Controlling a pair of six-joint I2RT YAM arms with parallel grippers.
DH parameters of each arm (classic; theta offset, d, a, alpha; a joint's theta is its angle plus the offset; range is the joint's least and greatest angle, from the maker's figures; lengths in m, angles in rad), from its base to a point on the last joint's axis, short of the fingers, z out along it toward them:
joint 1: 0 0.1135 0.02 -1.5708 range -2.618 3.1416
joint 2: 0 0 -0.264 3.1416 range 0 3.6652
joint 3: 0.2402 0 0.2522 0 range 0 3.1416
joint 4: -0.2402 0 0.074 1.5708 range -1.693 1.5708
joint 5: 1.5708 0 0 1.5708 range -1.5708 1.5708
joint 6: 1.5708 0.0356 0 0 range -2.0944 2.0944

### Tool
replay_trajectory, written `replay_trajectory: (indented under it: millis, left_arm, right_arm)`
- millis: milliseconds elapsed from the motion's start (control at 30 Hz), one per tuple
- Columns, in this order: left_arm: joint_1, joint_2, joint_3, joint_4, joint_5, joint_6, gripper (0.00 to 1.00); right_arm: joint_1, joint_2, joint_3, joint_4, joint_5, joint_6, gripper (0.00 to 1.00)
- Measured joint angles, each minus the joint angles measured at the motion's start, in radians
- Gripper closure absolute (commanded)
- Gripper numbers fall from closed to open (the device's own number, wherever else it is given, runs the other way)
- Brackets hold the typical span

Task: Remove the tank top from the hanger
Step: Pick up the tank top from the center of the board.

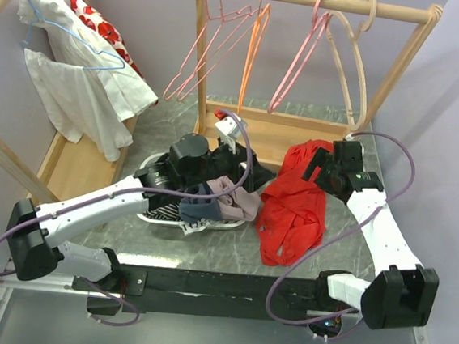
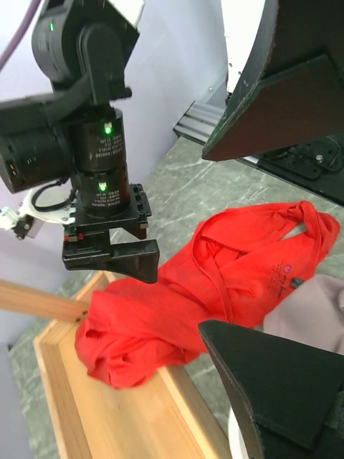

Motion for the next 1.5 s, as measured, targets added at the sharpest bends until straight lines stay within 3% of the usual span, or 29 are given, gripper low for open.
replay_trajectory:
  millis: [433,800,867,1000,1067,1167,1200,1500]
  left_arm:
    - [0.000,-0.175,-0.100,-0.036,-0.127,-0.002,0.01]
    - [0.000,-0.189,-0.109,-0.064,-0.171,-0.002,0.01]
    - [0.000,-0.189,-0.109,-0.068,-0.171,-0.002,0.01]
    - [0.001,-0.189,-0.109,-0.075,-0.171,-0.001,0.01]
    - [0.001,-0.188,-0.109,-0.079,-0.171,0.000,0.01]
    - [0.002,-0.185,-0.109,-0.088,-0.172,0.000,0.01]
    - [0.002,-0.184,-0.109,-0.091,-0.172,0.000,0.01]
    - [0.002,-0.177,-0.109,-0.096,-0.172,-0.001,0.01]
  right_arm:
    - [0.063,0.273,0.005,0.159,-0.005,0.024,0.00]
    - [0.121,0.431,-0.003,0.188,0.043,0.053,0.00]
    - [0.128,0.431,-0.027,0.198,0.043,0.059,0.08]
    - [0.142,0.447,-0.069,0.196,0.042,0.068,0.40]
    - [0.144,0.446,-0.069,0.195,0.039,0.072,0.41]
    - [0.145,0.439,-0.074,0.204,0.015,0.076,0.70]
    - [0.146,0.439,-0.078,0.208,0.005,0.075,0.99]
    - [0.161,0.367,-0.142,0.242,-0.074,0.062,1.00]
